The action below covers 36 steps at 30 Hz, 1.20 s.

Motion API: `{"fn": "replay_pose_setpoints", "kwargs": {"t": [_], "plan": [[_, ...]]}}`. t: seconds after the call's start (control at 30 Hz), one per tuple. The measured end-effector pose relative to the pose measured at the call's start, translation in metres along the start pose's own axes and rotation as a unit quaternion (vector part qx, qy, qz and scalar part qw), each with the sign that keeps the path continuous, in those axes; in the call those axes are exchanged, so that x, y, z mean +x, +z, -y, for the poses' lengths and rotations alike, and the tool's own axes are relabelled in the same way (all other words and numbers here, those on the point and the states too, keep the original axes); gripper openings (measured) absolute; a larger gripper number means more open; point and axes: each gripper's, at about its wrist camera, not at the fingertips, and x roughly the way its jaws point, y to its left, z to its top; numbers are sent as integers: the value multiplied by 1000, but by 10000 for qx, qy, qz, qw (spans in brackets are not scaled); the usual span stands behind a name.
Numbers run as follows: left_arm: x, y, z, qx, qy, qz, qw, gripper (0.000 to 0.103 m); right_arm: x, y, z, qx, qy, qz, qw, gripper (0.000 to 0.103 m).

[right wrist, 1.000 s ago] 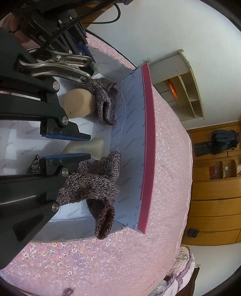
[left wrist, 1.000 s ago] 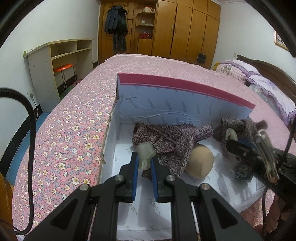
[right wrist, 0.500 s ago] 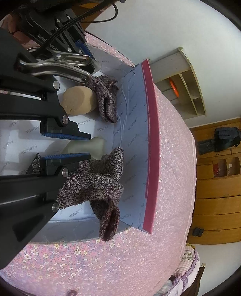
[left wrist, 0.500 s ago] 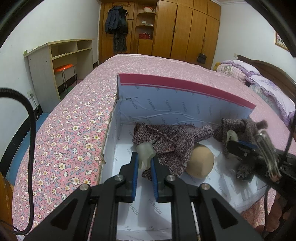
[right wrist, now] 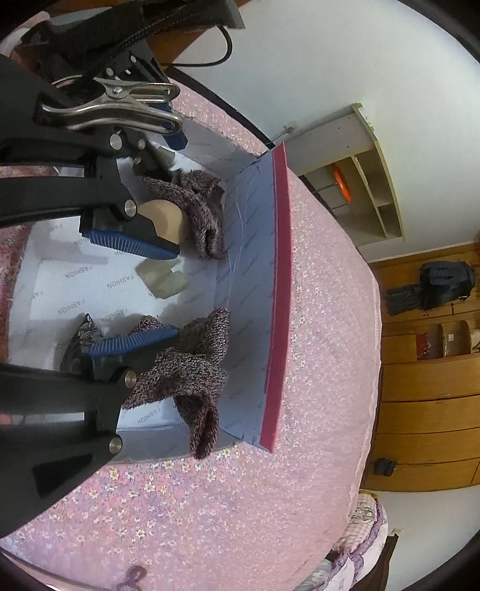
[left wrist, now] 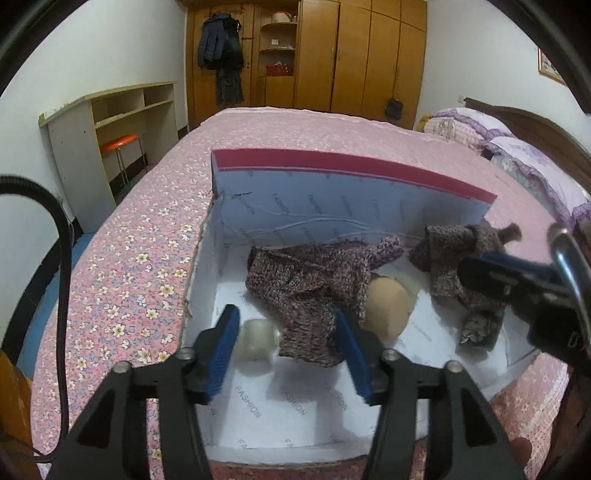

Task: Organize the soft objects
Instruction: 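Withdraw the right tool from the box toward the red knit items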

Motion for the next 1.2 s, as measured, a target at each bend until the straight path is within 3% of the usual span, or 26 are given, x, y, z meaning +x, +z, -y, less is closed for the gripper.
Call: {"fn": "replay_pose_setpoints", "kwargs": {"t": [0.23, 1.2], "plan": [[-10, 0, 5, 68, 69, 98, 9999, 77, -14, -1, -3, -41, -19, 90, 9999, 46], [-102, -17, -7, -117, -93, 339, 9993, 77, -91, -25, -13, -62, 168, 474, 9987, 49]]}}
